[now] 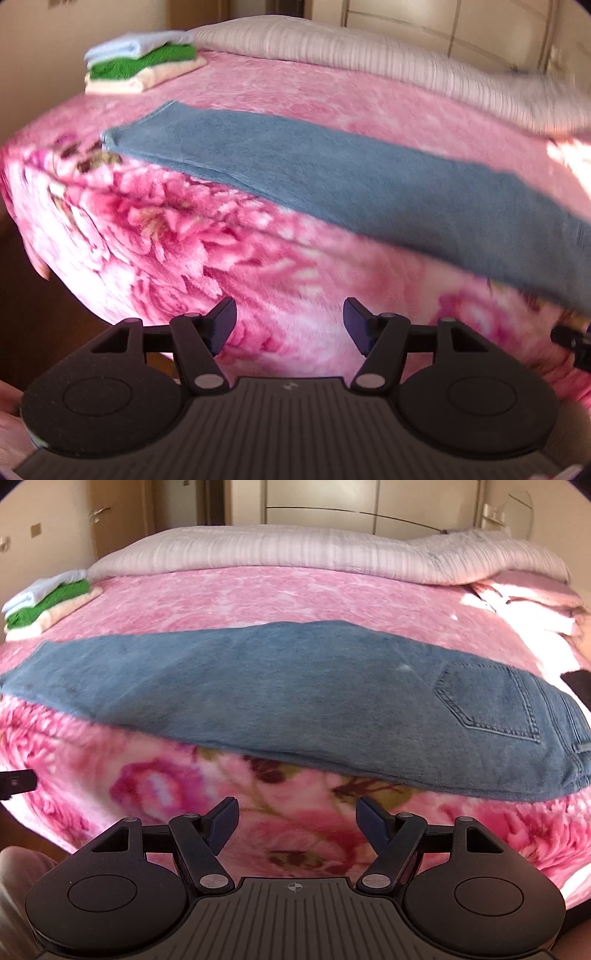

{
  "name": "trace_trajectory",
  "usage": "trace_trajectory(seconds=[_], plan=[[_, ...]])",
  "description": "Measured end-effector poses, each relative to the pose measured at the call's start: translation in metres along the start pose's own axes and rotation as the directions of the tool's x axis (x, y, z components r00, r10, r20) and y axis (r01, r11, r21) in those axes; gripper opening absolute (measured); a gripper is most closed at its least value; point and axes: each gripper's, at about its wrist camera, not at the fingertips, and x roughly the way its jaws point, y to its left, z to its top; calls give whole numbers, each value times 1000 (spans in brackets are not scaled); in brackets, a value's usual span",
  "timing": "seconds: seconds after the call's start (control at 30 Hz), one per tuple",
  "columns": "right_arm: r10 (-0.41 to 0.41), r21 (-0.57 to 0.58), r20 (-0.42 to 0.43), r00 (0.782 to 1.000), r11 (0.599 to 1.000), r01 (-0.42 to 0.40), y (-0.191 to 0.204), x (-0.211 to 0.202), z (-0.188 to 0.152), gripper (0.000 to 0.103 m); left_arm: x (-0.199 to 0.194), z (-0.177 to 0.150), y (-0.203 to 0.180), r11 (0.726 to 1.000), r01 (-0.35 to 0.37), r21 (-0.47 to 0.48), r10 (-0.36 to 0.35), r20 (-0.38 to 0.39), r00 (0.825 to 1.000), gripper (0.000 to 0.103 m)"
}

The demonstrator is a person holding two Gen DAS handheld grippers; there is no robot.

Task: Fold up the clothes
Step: 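Grasp the leg hems with the left gripper while the right gripper moves to the waistband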

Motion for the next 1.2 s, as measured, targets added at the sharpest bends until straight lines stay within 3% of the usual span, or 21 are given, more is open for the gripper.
trace_trajectory(seconds=[0.13, 0.27, 0.4, 0.57, 0.7, 0.8, 0.83, 0.9, 1.0, 1.13, 1.2], plan=[[-19, 99, 52, 998, 995, 14, -41, -3, 4, 73, 2, 14, 51, 983, 95, -158, -84, 73, 994, 60], [-37, 231, 69, 997, 973, 21, -89, -4, 6, 73, 13, 32, 104, 944, 102, -314, -68, 117, 991, 59], [-42, 377, 63, 997, 926, 16, -129, -3, 5, 73, 28, 49, 152, 887, 107, -448, -45, 146, 988, 57], [-10, 534, 77, 997, 845, -32, -167, -7, -4, 73, 55, 71, 195, 782, 185, -595, -84, 193, 978, 56], [3, 610, 93, 996, 790, -59, -186, -12, -11, 73, 89, 85, 226, 660, 246, -710, -129, 215, 968, 56], [-22, 626, 79, 997, 779, -33, -192, -14, -12, 73, 110, 90, 245, 561, 273, -782, -136, 239, 962, 54], [-33, 626, 76, 997, 780, -22, -193, -15, -12, 73, 113, 93, 249, 541, 287, -791, -136, 255, 957, 54], [-55, 625, 69, 996, 781, 0, -196, -16, -13, 73, 118, 101, 256, 523, 282, -804, -124, 256, 959, 52], [-83, 626, 68, 994, 779, 23, -200, -17, -13, 73, 125, 108, 259, 519, 279, -808, -118, 256, 960, 52], [-111, 634, 86, 990, 773, 31, -205, -16, -12, 73, 132, 112, 256, 554, 279, -785, -111, 263, 958, 52], [-122, 647, 100, 987, 762, 29, -209, -16, -12, 73, 137, 111, 255, 570, 278, -773, -106, 266, 958, 46]])
